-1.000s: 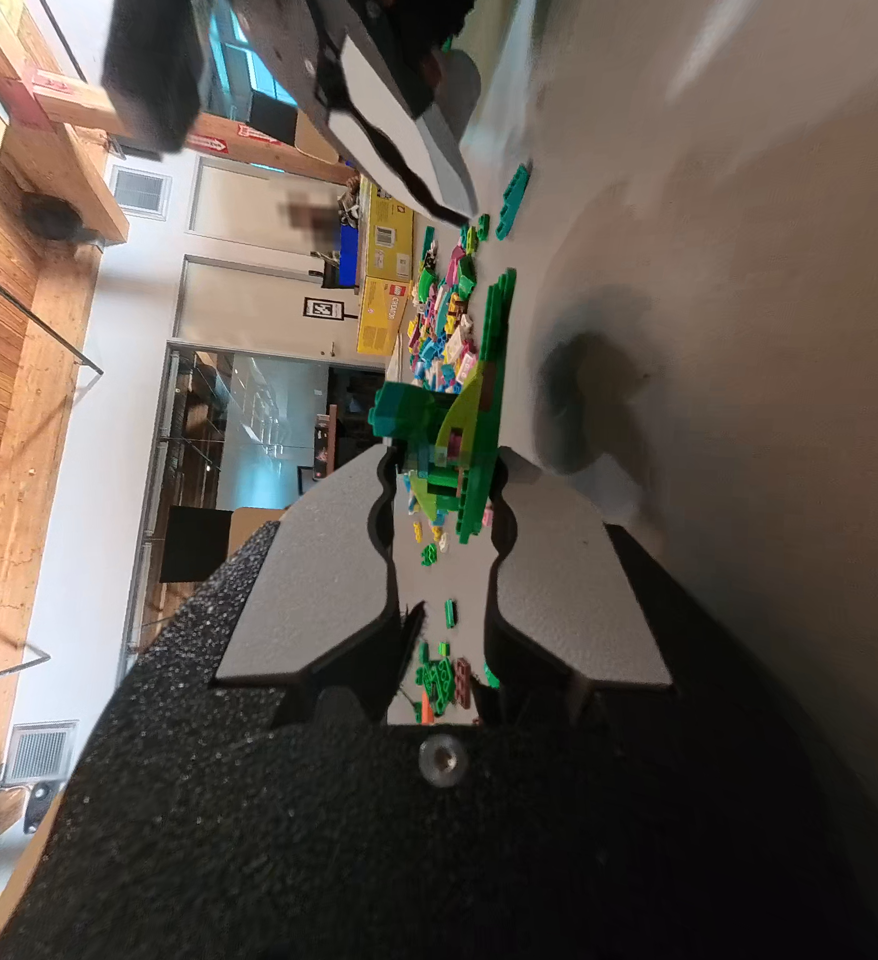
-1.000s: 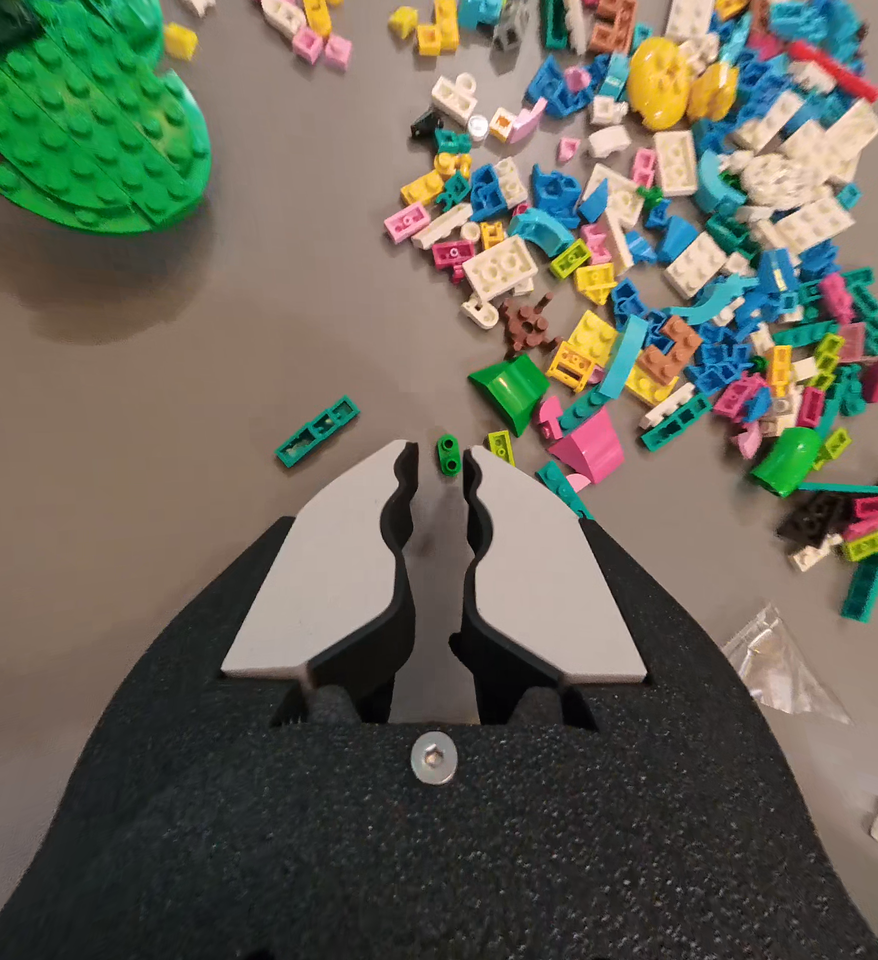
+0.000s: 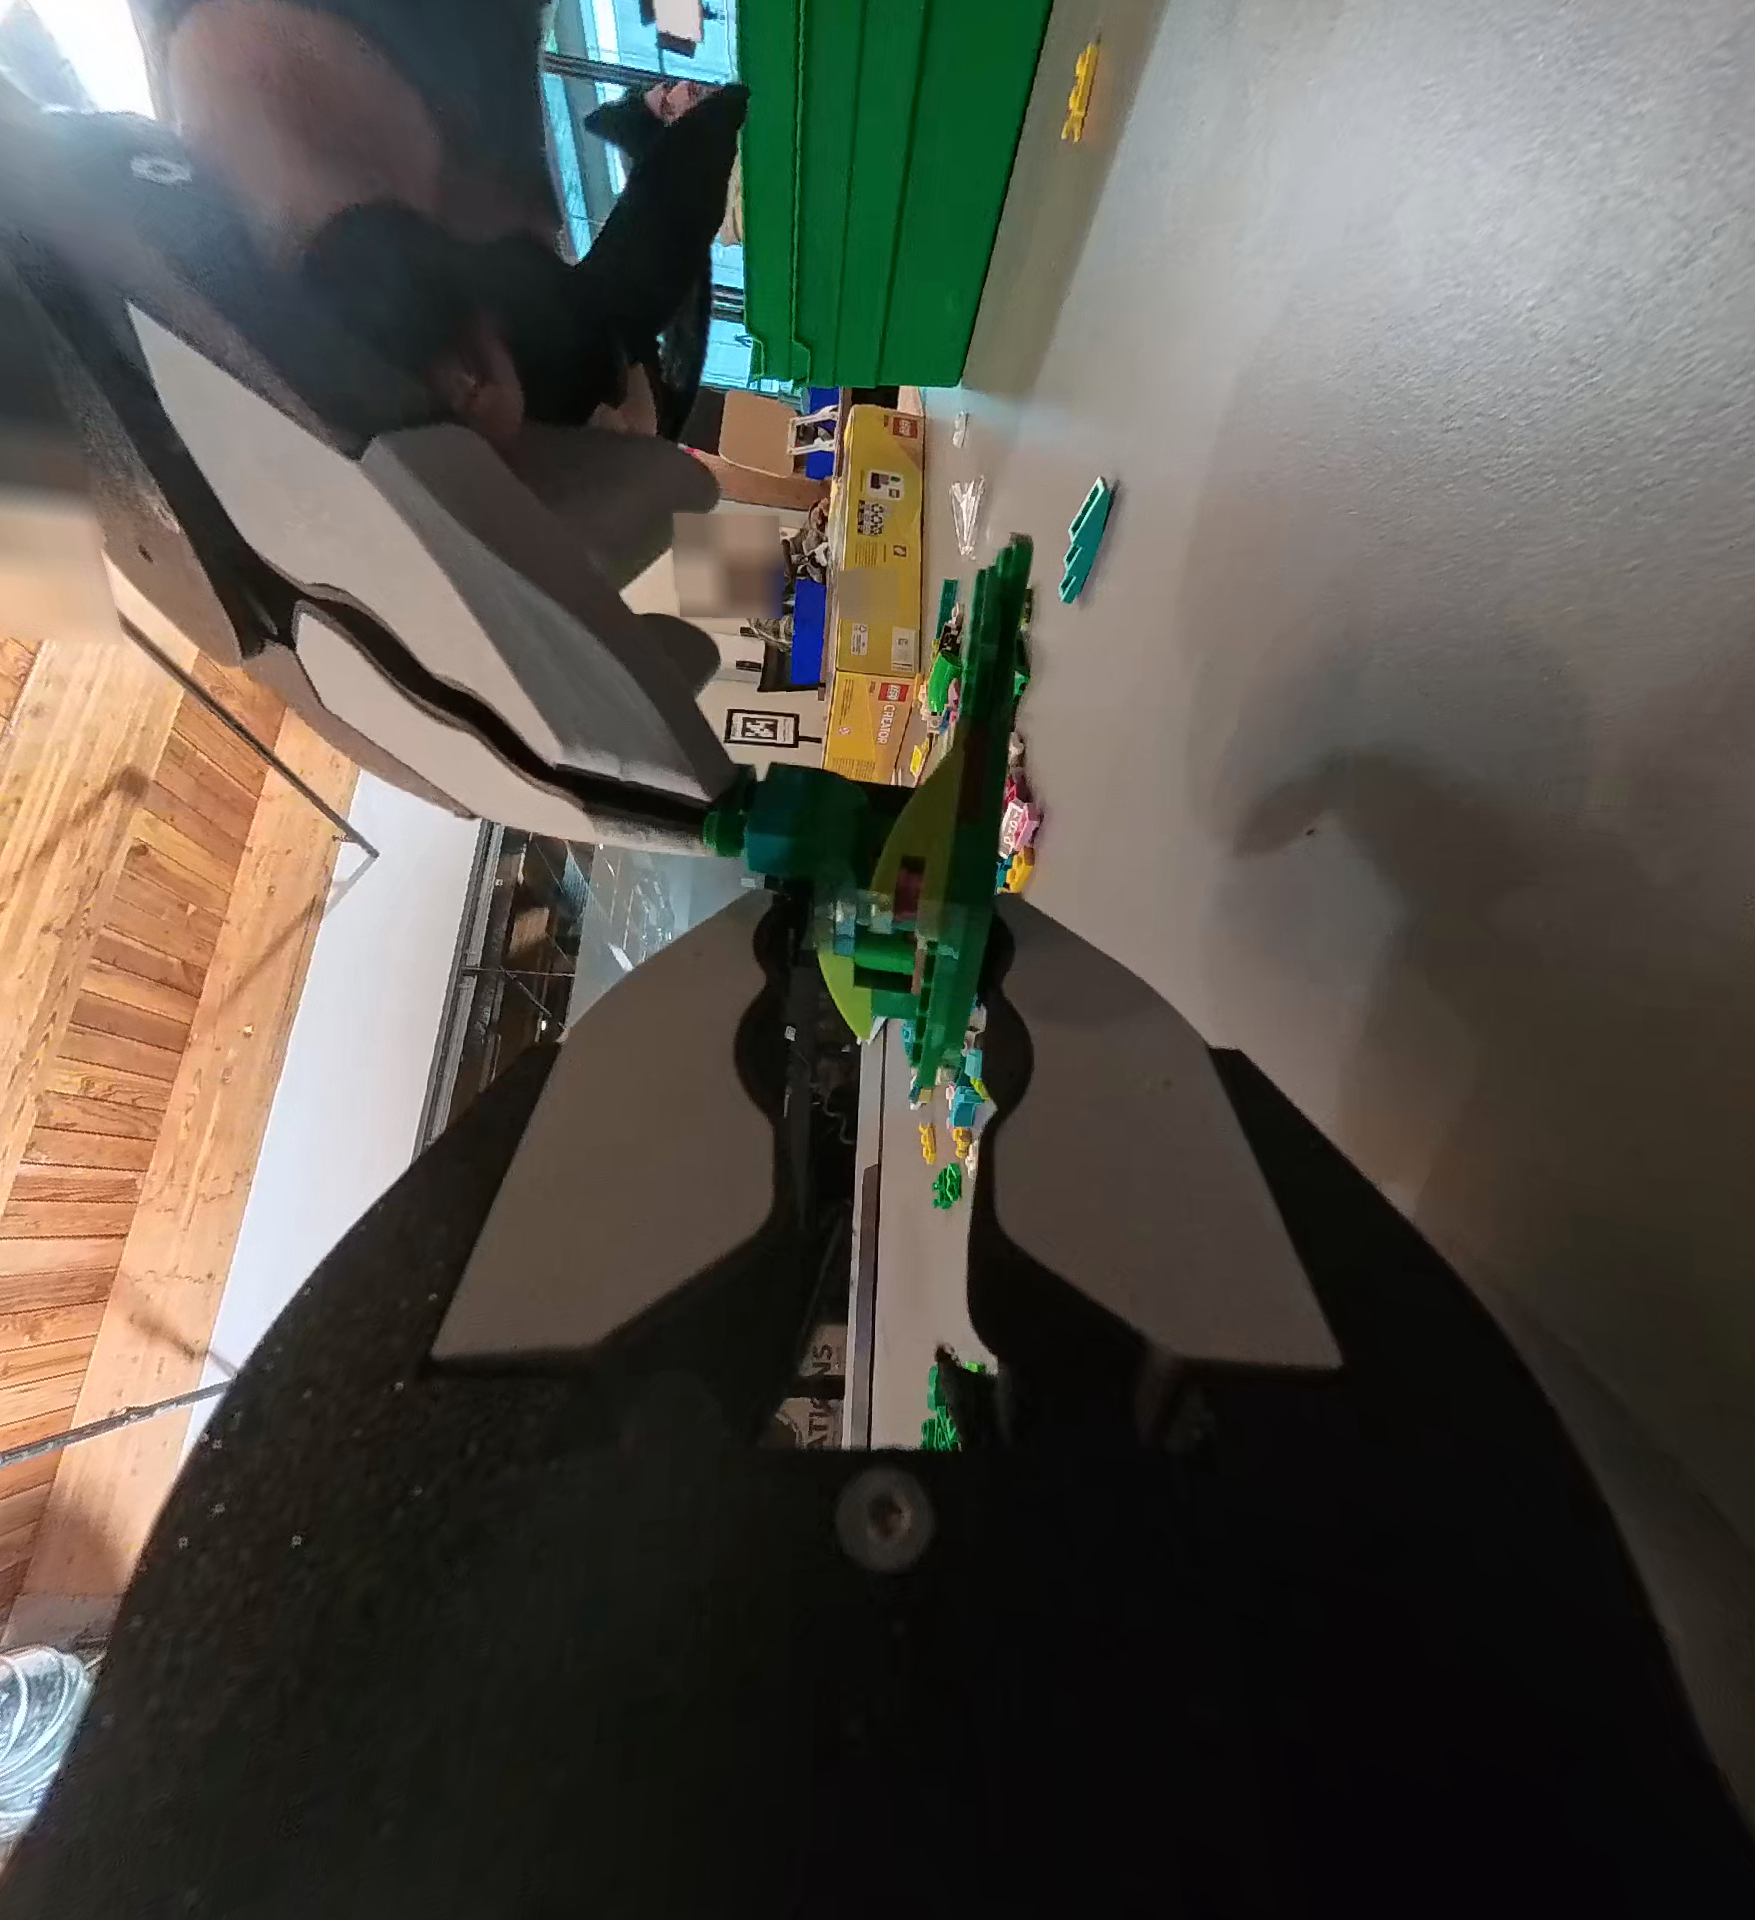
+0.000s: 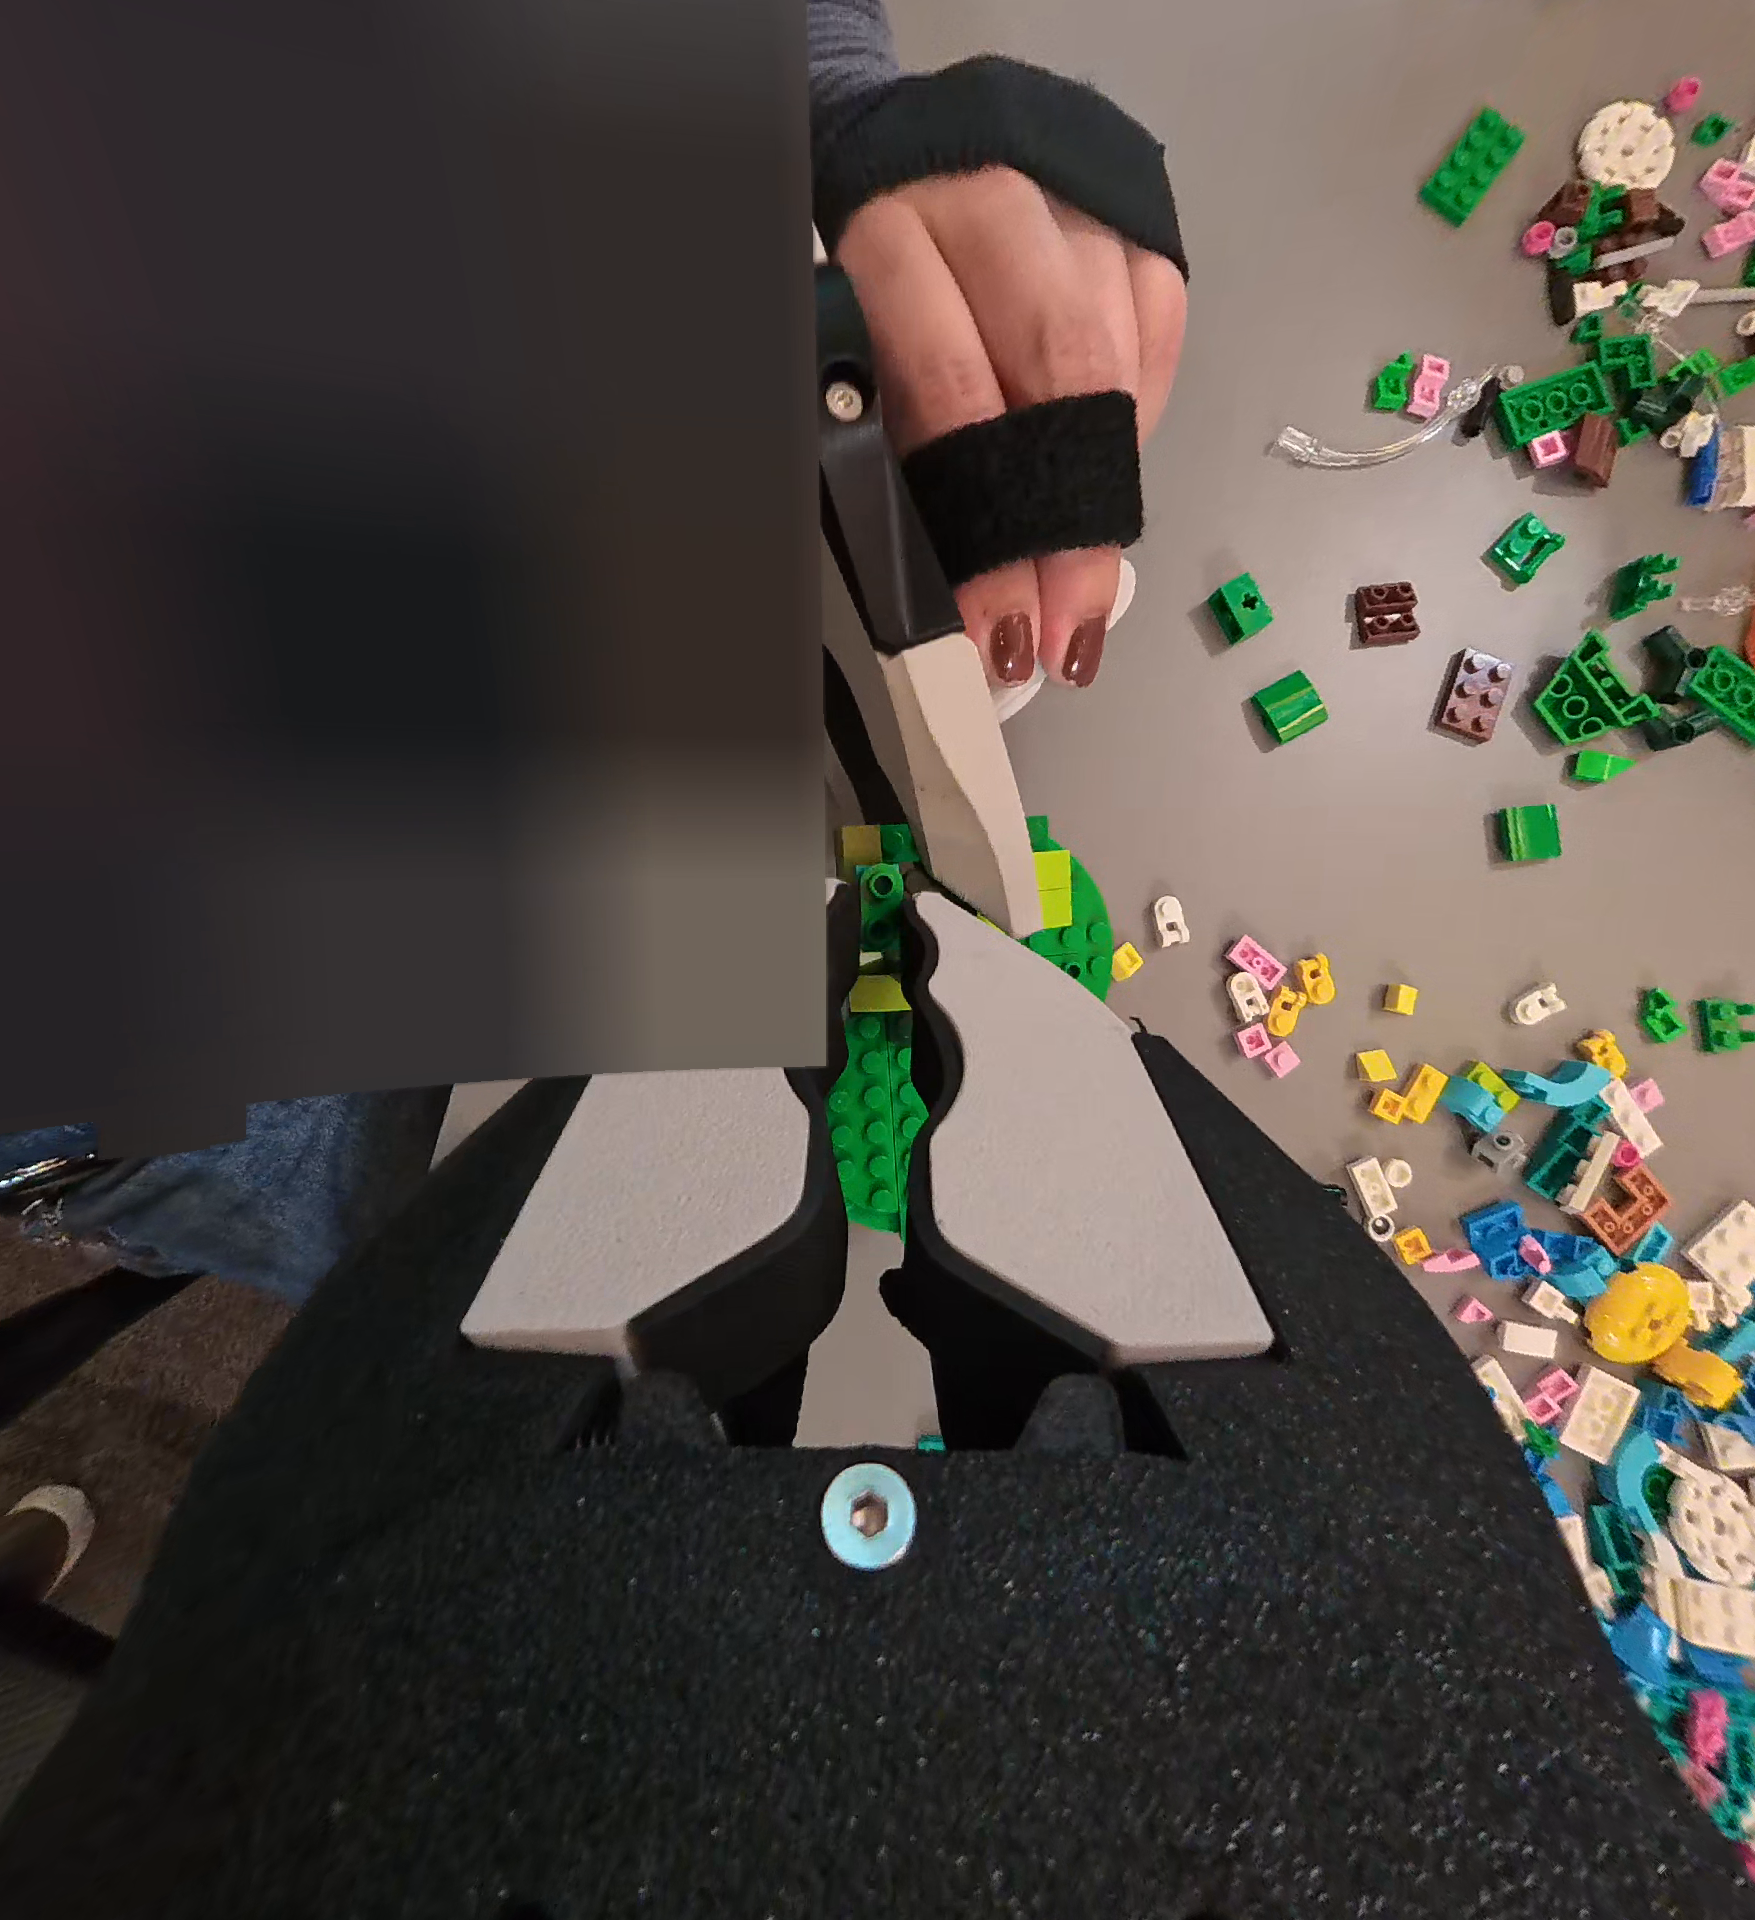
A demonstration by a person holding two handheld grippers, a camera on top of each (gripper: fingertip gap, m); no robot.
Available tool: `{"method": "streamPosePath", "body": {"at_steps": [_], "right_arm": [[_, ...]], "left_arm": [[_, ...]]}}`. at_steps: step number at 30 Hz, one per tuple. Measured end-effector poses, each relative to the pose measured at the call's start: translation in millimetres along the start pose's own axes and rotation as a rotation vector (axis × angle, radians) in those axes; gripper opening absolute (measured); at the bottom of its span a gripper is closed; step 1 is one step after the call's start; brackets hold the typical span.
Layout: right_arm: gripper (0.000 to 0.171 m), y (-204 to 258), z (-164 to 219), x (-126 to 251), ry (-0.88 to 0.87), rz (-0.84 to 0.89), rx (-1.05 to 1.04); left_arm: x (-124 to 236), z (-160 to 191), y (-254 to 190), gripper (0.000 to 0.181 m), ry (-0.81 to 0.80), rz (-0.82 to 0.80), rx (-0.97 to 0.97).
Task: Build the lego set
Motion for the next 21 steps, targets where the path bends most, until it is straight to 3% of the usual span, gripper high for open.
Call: {"method": "streamPosePath", "body": {"at_steps": [21], "right_arm": [[0.007, 3.8, -6.0, -0.5, 0.083, -0.013, 0.090]], "left_arm": [[0.8, -2.7, -1.3, 0.034, -0.017, -0.005, -0.012]]}}
Point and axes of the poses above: each gripper's, where its closed fingertips meet, x back along the fingers, z out of its underside, y = z × x across the jaws, the point moved 7 cm from there along x, back along the fingers, and after that the axes turned 6 degrees about -y, right-handed, at the moved point
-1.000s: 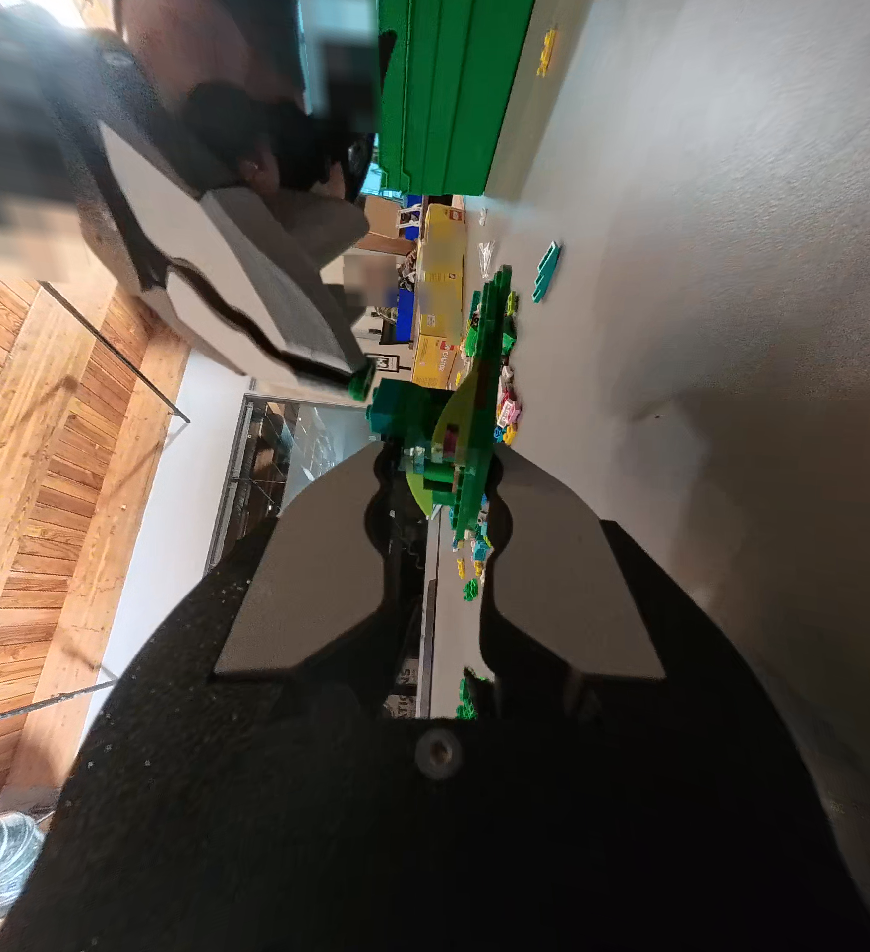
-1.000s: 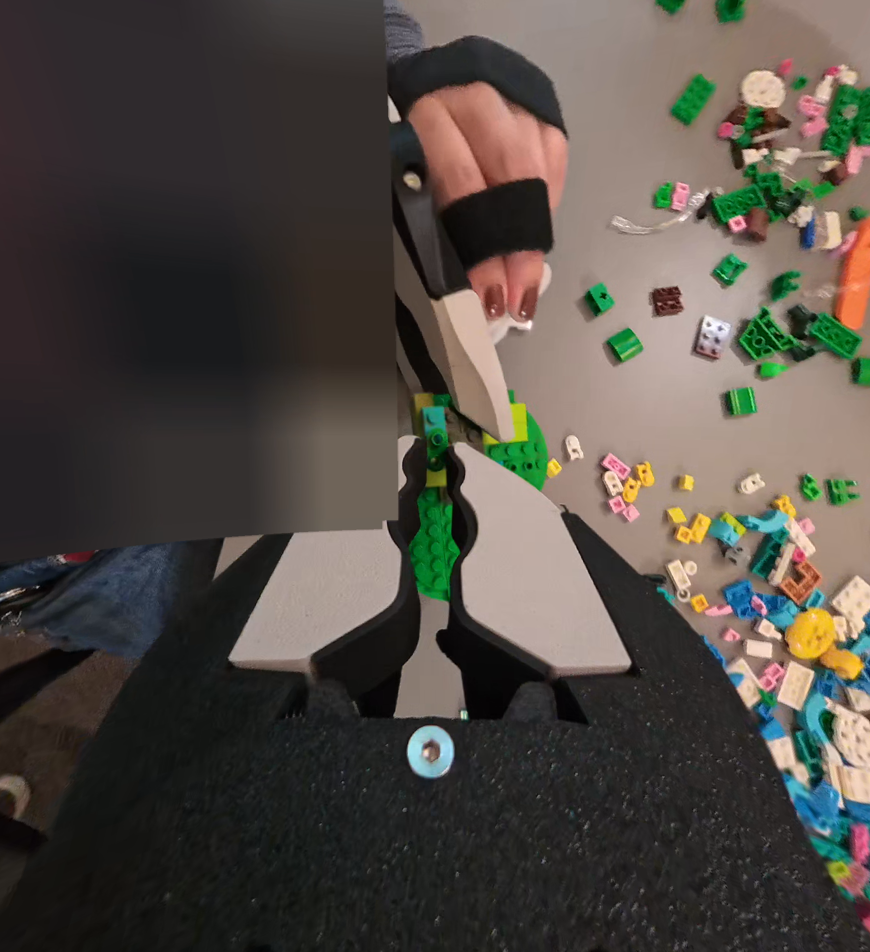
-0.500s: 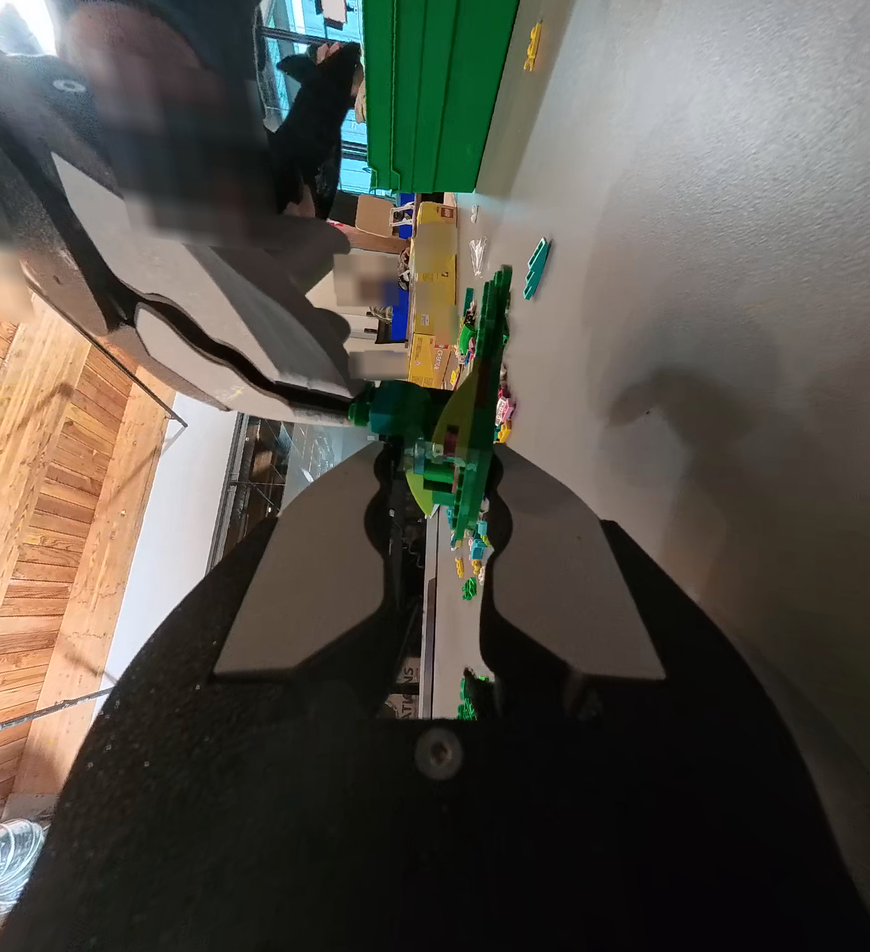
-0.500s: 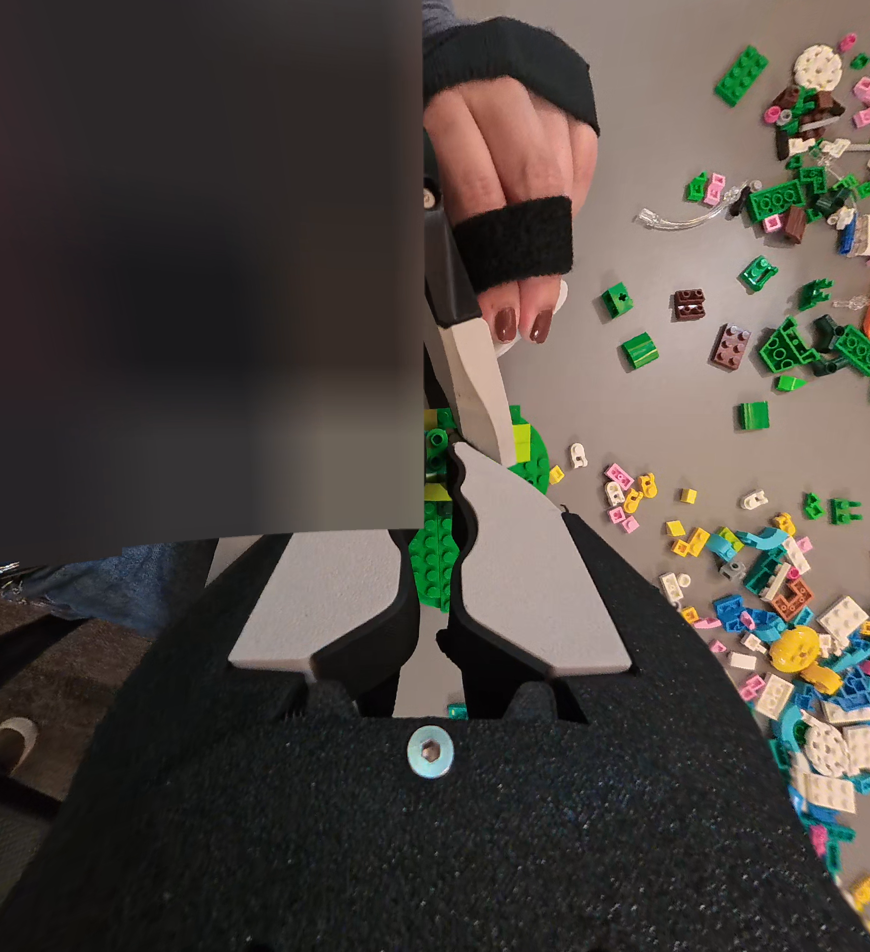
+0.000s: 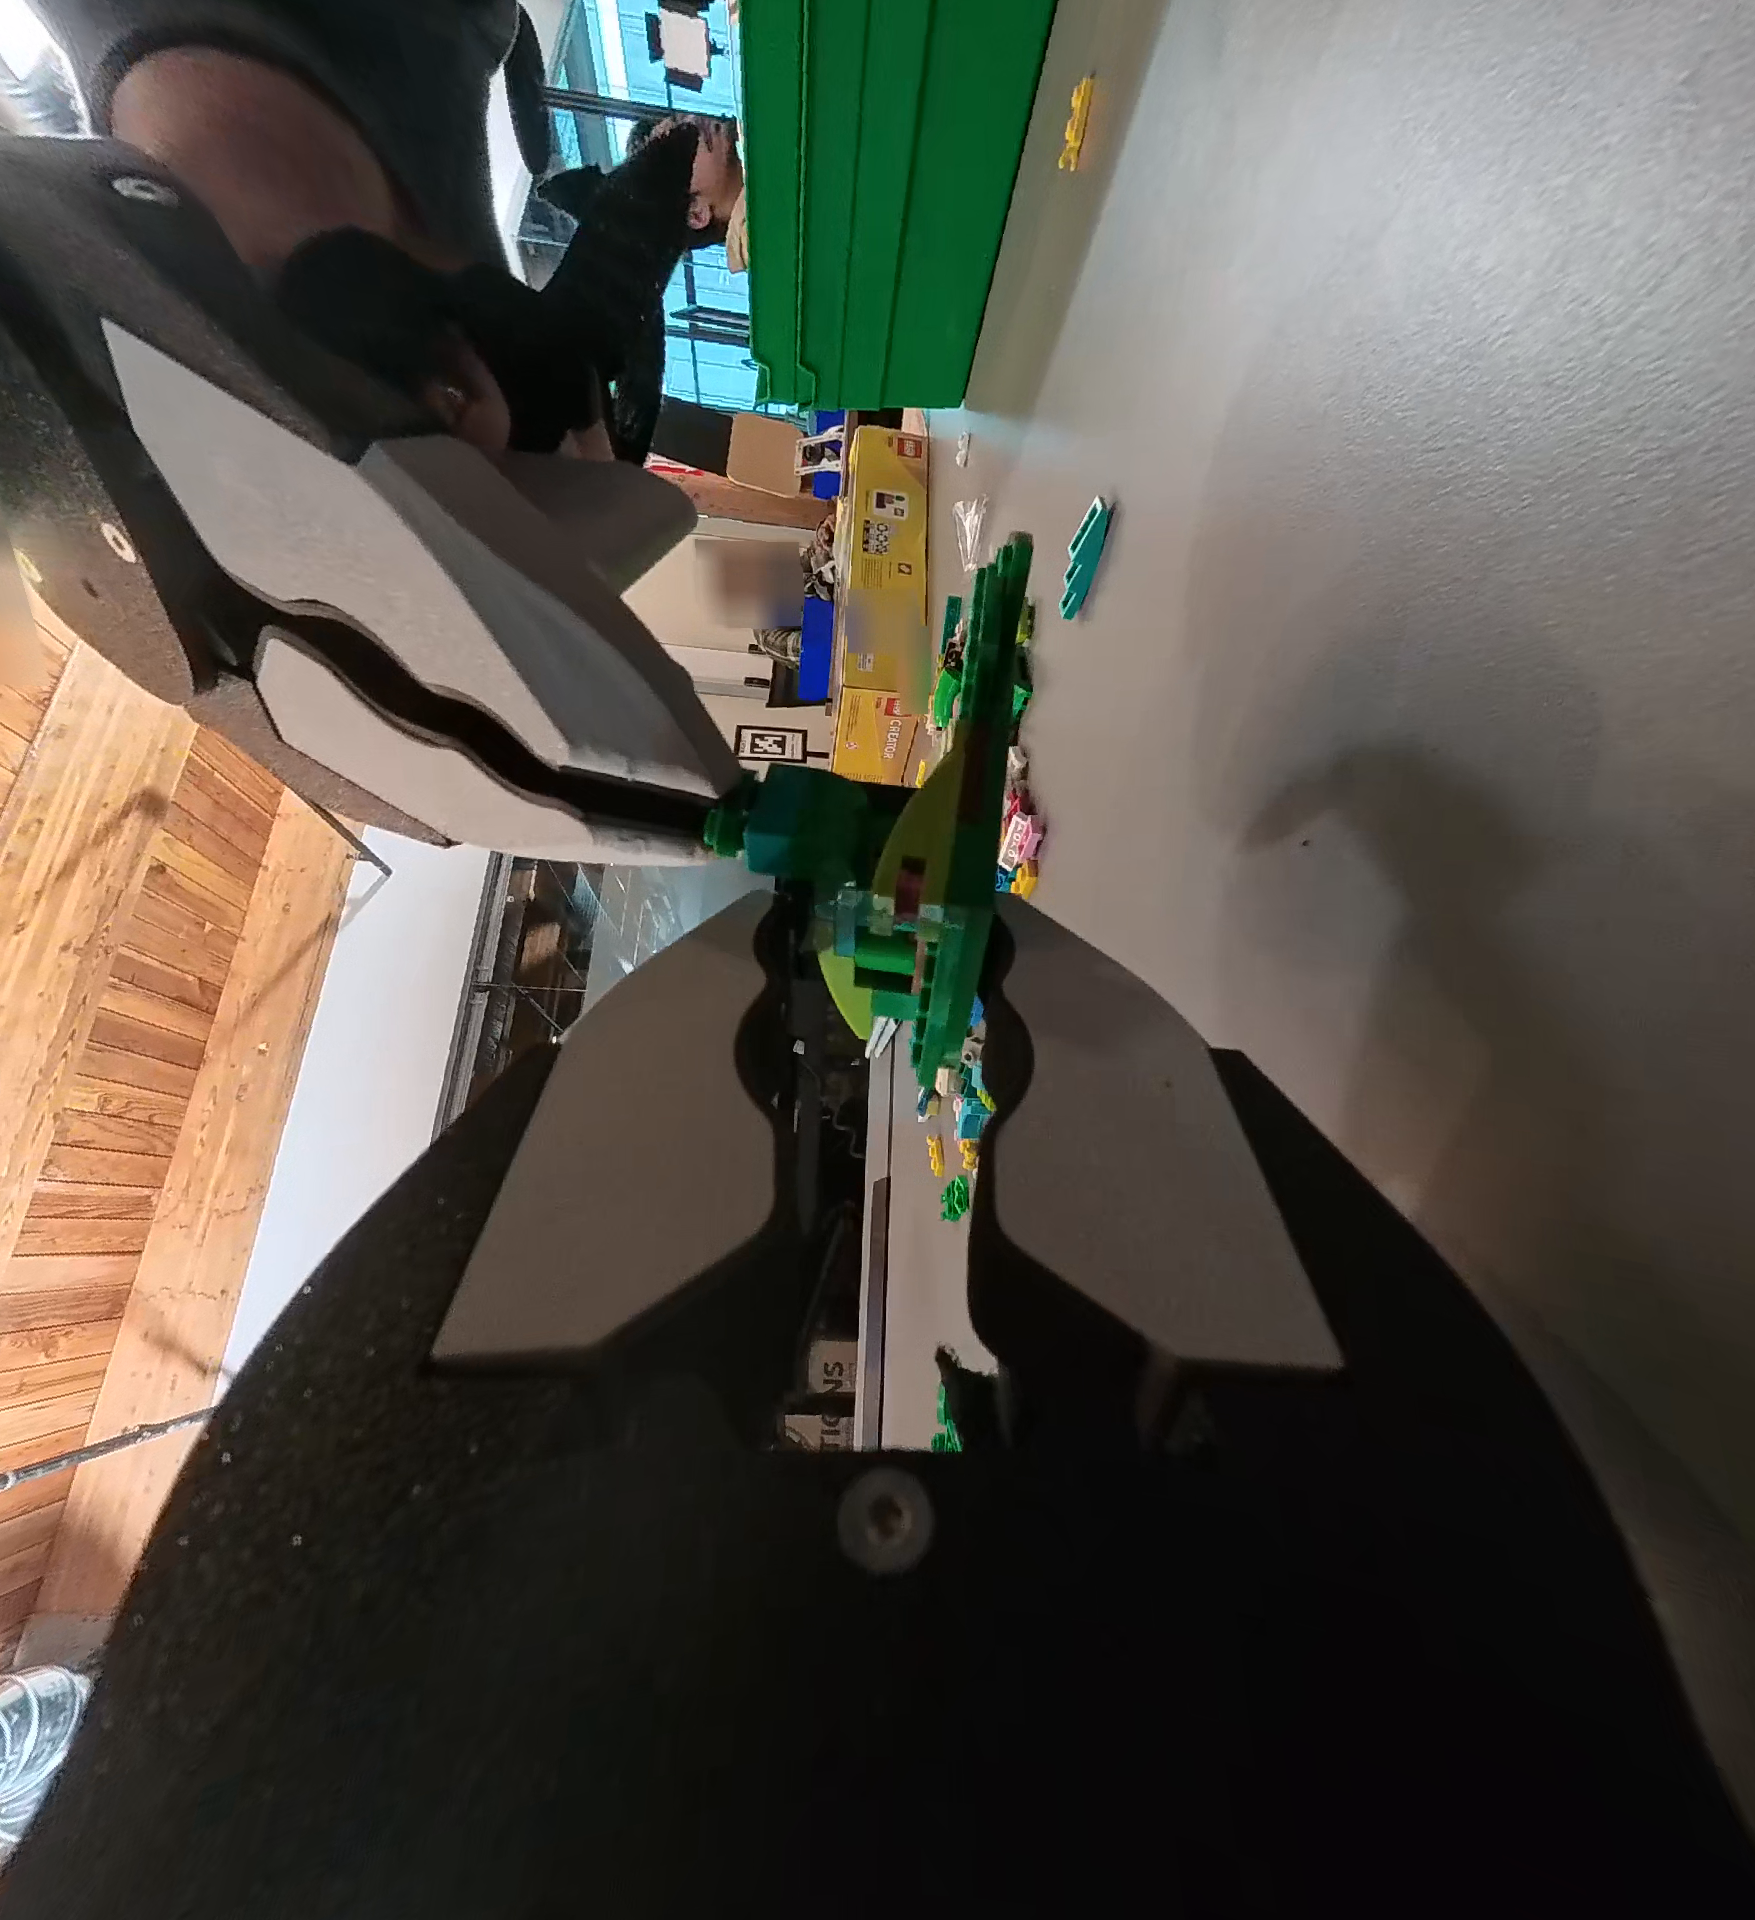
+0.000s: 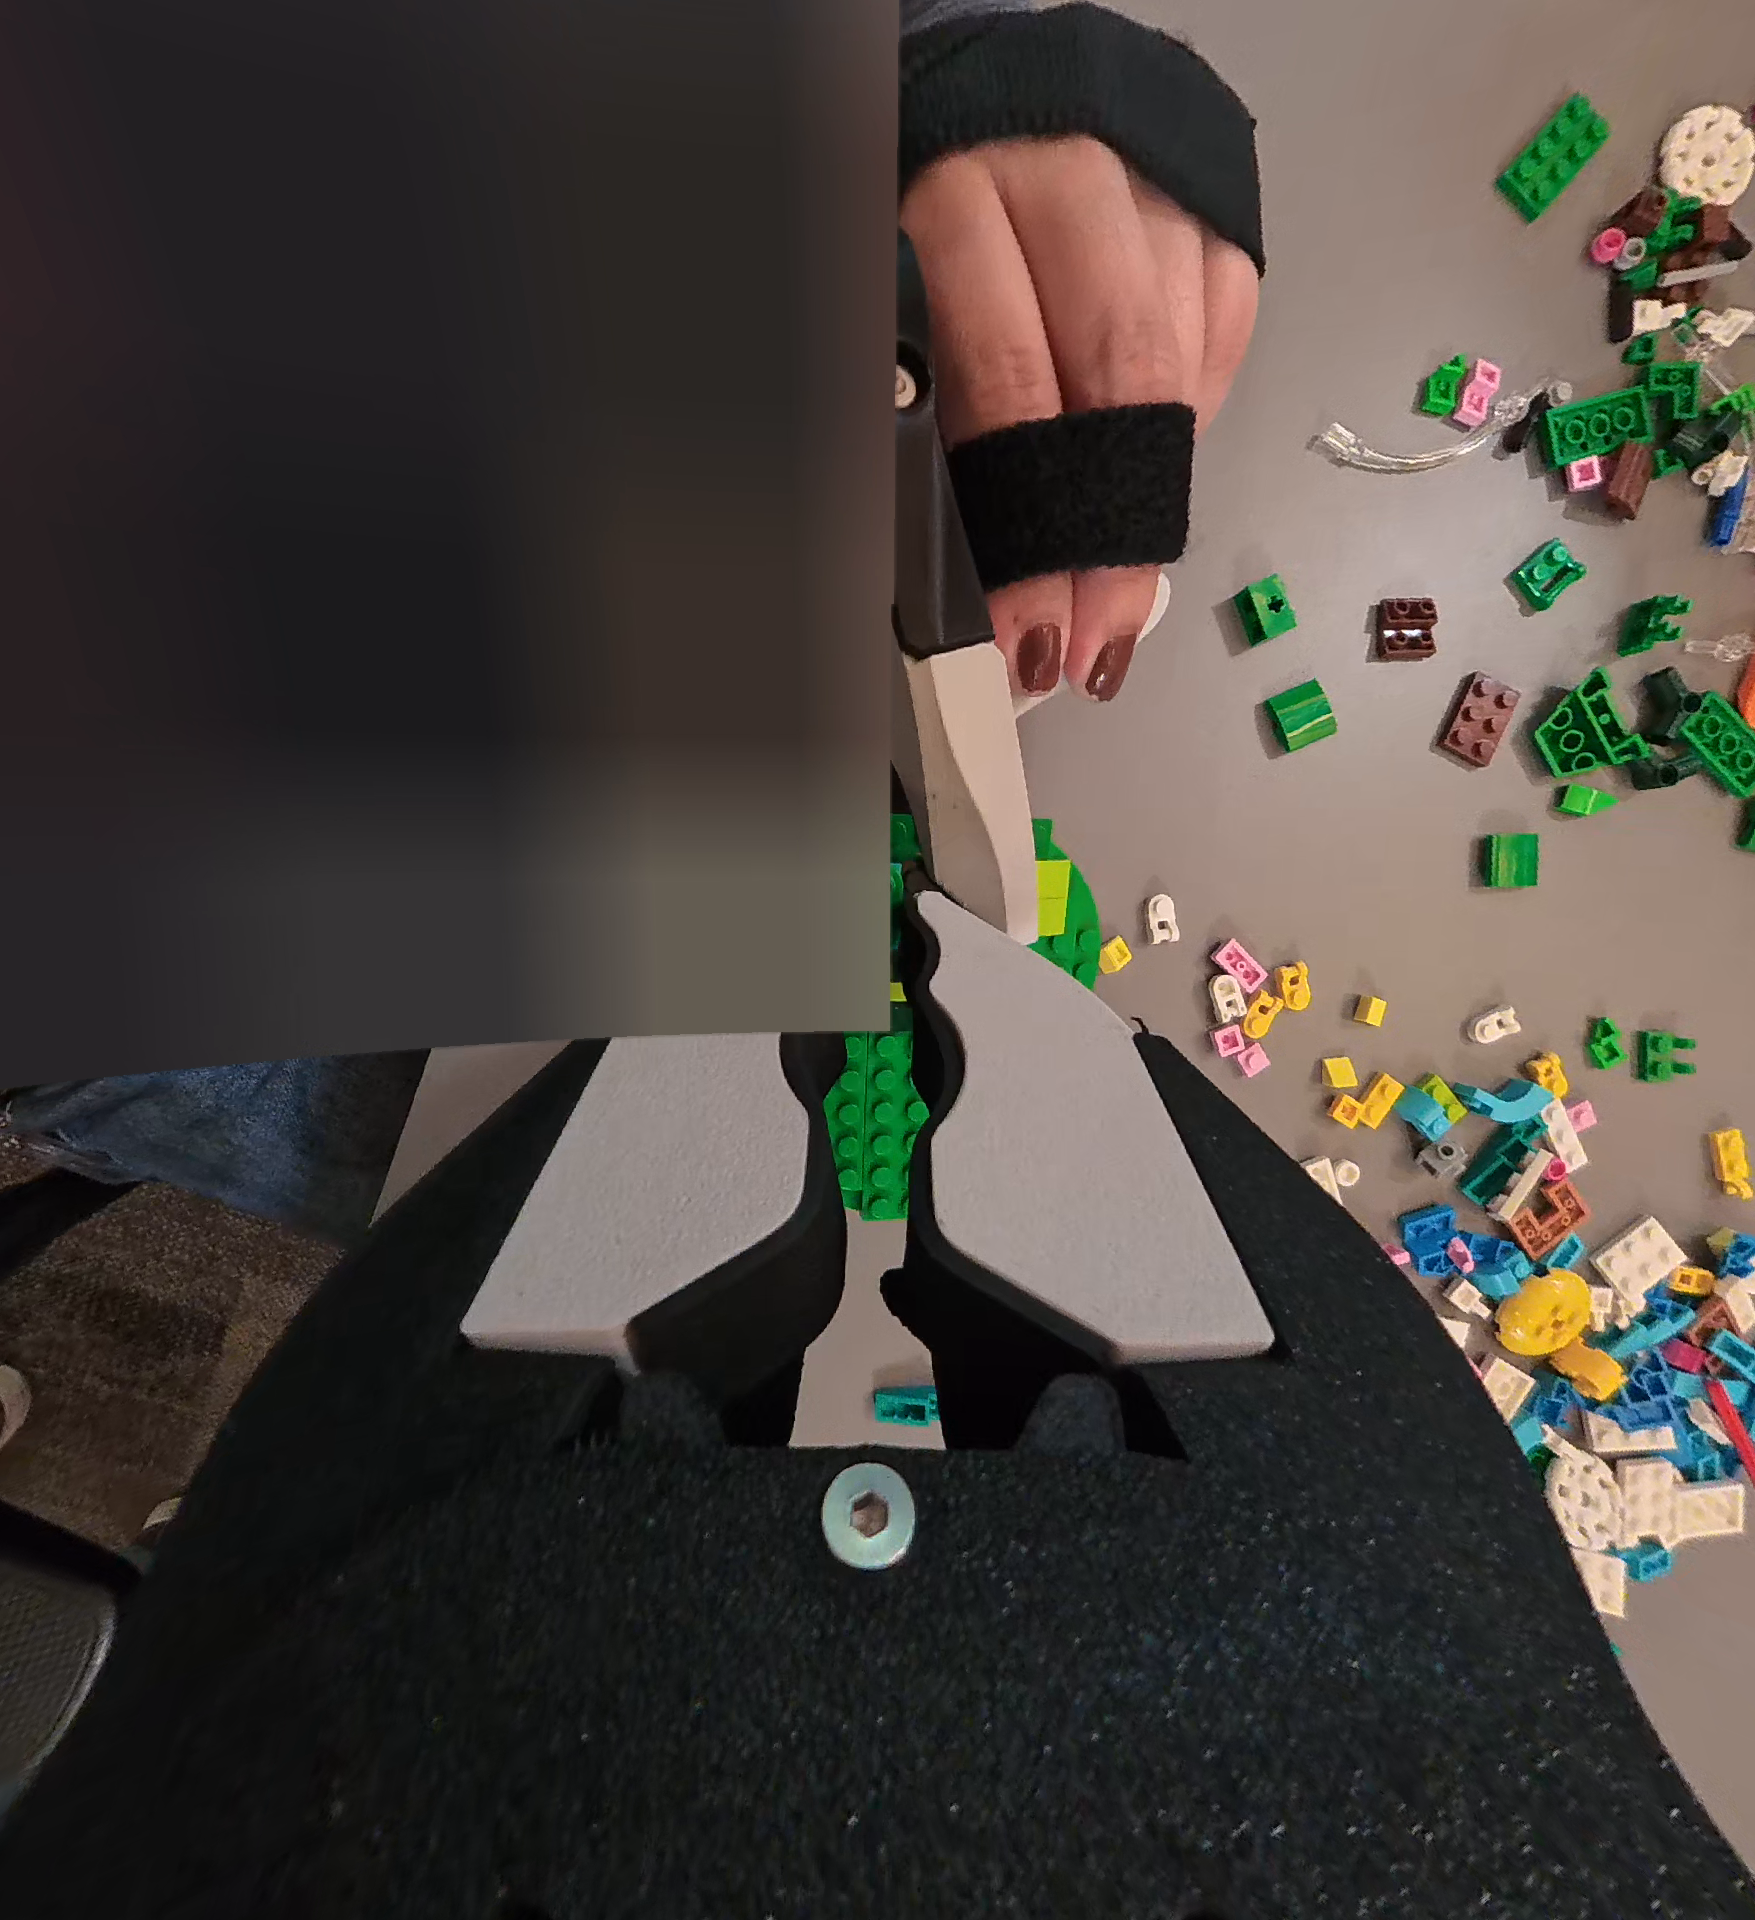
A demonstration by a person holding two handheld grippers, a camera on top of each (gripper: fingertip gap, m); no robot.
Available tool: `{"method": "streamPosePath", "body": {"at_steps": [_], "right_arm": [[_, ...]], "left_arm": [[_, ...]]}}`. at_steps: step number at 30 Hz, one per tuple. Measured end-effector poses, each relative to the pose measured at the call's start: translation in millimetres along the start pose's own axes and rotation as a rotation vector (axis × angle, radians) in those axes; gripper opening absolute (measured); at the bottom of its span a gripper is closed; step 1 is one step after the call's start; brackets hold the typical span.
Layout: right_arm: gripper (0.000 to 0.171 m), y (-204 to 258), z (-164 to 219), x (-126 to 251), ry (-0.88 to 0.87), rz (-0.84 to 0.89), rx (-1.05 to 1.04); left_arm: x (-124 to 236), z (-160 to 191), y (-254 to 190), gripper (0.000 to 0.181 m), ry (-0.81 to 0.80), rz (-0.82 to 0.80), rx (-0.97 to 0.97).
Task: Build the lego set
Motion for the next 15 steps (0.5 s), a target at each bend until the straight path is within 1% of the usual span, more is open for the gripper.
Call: {"method": "streamPosePath", "body": {"at_steps": [15], "right_arm": [[0.010, 0.0, 0.9, 0.4, -0.001, 0.023, 0.001]], "left_arm": [[0.9, 0.1, 0.0, 0.034, 0.000, -0.001, 0.003]]}}
Point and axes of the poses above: each gripper's, where its closed fingertips meet, x back along the fingers, z out of its underside, y = z × x across the jaws, the point moved 7 cm from there along x, back along the fingers, and after that the axes turned 6 degrees about -y, right-handed, at the moved point
